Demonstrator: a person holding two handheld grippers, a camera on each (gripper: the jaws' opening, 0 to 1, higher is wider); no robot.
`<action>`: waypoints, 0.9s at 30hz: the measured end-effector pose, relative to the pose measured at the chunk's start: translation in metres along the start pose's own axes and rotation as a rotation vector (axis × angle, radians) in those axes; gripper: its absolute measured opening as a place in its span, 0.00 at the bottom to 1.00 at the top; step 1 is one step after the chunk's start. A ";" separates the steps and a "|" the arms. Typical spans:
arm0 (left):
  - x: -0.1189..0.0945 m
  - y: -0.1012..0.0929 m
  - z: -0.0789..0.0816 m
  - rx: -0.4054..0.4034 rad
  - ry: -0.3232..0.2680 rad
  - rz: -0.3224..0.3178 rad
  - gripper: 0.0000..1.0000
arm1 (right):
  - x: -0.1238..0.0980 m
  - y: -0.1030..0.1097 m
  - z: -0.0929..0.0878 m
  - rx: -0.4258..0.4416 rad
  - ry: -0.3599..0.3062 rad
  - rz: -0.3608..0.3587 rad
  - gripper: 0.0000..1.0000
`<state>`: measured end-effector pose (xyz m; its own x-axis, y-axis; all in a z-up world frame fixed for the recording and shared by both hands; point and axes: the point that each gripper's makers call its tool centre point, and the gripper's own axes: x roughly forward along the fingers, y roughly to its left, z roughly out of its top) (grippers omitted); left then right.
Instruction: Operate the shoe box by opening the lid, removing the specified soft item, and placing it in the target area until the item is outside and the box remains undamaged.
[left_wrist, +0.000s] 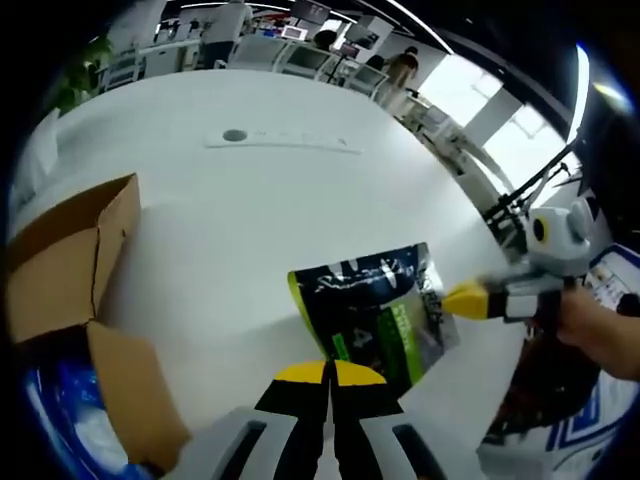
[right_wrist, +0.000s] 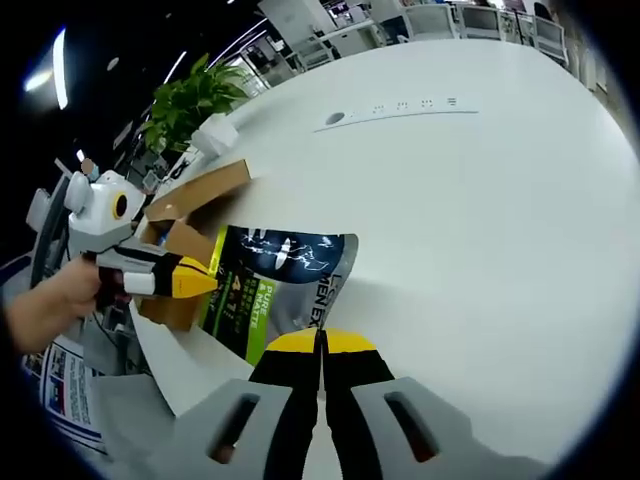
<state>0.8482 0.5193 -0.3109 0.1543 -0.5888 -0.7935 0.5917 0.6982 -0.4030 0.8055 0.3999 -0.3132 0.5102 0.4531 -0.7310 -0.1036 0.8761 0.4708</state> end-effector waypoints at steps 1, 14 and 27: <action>0.001 0.001 -0.002 0.004 0.009 0.005 0.00 | 0.001 0.000 -0.001 0.003 0.004 0.001 0.00; 0.016 0.007 -0.012 -0.002 0.054 0.005 0.00 | 0.013 -0.013 -0.015 0.018 0.043 -0.012 0.00; 0.027 0.008 -0.022 -0.010 0.075 0.001 0.00 | 0.019 -0.021 -0.024 0.019 0.065 -0.031 0.00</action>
<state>0.8401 0.5184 -0.3453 0.0952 -0.5564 -0.8254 0.5836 0.7029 -0.4065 0.7969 0.3938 -0.3483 0.4560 0.4364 -0.7757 -0.0723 0.8868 0.4564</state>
